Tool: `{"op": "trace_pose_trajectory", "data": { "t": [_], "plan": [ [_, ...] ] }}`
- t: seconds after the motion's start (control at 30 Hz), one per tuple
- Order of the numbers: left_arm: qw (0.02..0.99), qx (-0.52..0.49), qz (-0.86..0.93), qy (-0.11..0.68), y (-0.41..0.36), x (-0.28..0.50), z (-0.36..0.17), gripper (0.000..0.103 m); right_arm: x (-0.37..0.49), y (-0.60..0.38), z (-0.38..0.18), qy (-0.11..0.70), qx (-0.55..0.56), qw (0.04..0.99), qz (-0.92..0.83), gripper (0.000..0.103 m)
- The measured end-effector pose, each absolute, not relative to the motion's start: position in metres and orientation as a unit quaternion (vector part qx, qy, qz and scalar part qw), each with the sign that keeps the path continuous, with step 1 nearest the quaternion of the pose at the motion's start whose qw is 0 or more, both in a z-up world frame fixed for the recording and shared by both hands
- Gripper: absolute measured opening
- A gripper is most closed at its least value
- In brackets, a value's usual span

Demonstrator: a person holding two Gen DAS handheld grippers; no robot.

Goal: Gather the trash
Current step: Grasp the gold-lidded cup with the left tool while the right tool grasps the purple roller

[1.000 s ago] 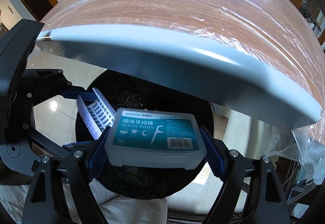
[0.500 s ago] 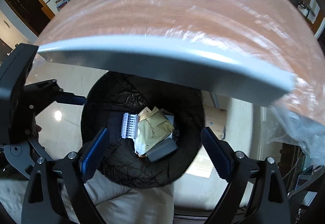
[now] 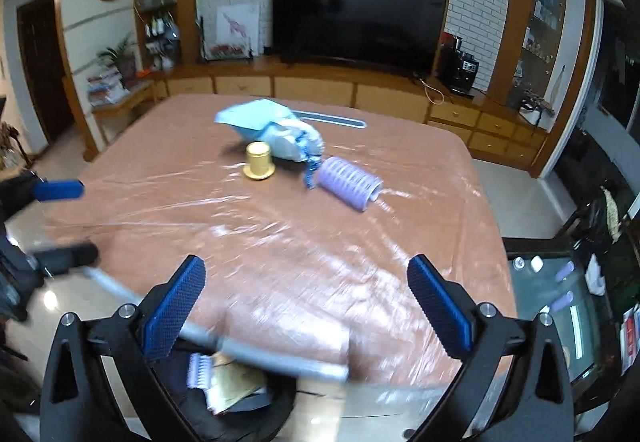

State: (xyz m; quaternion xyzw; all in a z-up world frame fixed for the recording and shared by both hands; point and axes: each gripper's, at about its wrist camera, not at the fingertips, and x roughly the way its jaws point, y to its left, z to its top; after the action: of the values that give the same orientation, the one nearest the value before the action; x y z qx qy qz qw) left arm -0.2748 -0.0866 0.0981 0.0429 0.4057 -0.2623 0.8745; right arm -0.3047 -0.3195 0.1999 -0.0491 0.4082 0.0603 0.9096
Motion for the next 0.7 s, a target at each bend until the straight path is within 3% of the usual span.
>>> {"op": "trace_pose_trajectory", "data": {
  "t": [0.1, 0.47, 0.57, 0.7],
  "plan": [
    [0.876, 0.027, -0.255, 0.409, -0.094, -0.235, 0.096, 0.101, -0.276, -0.322, 0.189, 0.425, -0.044, 0.903, 0.053, 0.099],
    [0.858, 0.113, -0.239, 0.44, -0.15, -0.159, 0.05, 0.101, -0.18, -0.331, 0.129, 0.466, -0.129, 0.874, 0.056, 0.099],
    [0.848, 0.09, -0.246, 0.461, -0.153, -0.139, 0.039, 0.093, -0.161, -0.332, 0.118, 0.474, -0.155, 0.863, 0.079, 0.098],
    [0.845, 0.062, -0.249, 0.47, -0.154, -0.122, 0.032, 0.083, -0.143, -0.333, 0.106, 0.486, -0.171, 0.85, 0.106, 0.087]
  ]
}}
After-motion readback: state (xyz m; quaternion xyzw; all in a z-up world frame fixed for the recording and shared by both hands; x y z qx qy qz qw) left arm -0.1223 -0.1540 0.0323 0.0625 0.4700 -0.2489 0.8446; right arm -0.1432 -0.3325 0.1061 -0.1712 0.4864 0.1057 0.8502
